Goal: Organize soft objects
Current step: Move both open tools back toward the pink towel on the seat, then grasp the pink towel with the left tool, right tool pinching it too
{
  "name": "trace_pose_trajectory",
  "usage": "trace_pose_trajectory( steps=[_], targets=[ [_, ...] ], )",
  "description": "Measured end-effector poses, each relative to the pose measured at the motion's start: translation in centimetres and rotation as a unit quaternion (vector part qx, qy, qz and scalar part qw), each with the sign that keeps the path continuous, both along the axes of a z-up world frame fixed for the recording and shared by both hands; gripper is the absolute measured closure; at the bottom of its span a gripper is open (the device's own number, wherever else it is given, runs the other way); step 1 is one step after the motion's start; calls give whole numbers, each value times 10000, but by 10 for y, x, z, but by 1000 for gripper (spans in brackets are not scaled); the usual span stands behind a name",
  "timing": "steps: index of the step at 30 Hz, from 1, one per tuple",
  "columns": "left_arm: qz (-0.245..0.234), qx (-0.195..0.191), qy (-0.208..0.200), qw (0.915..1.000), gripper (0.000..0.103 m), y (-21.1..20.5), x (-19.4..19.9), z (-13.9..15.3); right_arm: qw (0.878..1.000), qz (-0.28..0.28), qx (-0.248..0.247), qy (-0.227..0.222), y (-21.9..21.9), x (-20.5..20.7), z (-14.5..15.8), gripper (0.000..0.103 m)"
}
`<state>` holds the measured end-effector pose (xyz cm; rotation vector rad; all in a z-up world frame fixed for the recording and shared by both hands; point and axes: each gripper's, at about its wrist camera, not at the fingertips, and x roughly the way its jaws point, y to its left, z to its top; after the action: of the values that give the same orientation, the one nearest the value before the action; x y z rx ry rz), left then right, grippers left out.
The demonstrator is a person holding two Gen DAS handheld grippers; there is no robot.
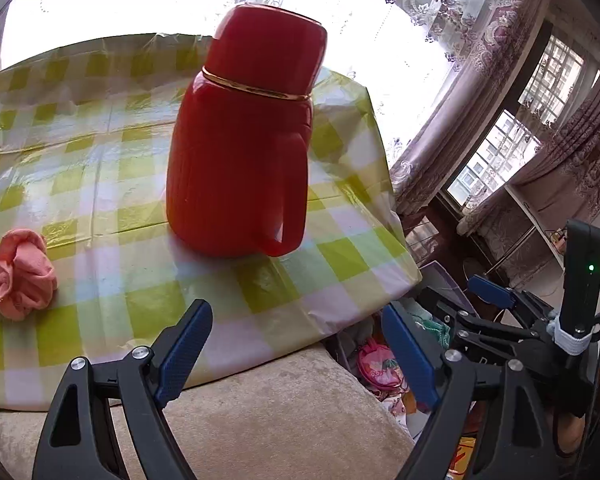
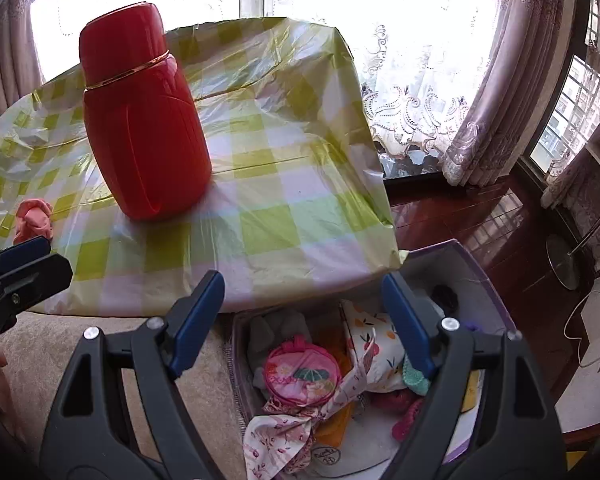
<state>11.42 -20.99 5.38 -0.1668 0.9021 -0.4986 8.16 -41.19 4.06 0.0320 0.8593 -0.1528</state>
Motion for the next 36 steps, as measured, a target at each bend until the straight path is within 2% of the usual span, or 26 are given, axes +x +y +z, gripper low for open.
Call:
trace_pose_trajectory(
  steps=[10,23,31,36],
  targets=[
    [850,-234,-17,9961,16,89,6,-4,9969,791,-17,-1,81,12,5,20],
    [1875,-241,200,9818,16,192,12,-21,9822,1868,159,127,176,31,-6,20],
    [2416,-415,478,9683,16,250,18,-40,9731,2217,522,351,215,53,-24,20],
    [2474,-534,654,9652,17,266,30,-51,9675,2341,815,496,233,74,-31,20]
  ],
)
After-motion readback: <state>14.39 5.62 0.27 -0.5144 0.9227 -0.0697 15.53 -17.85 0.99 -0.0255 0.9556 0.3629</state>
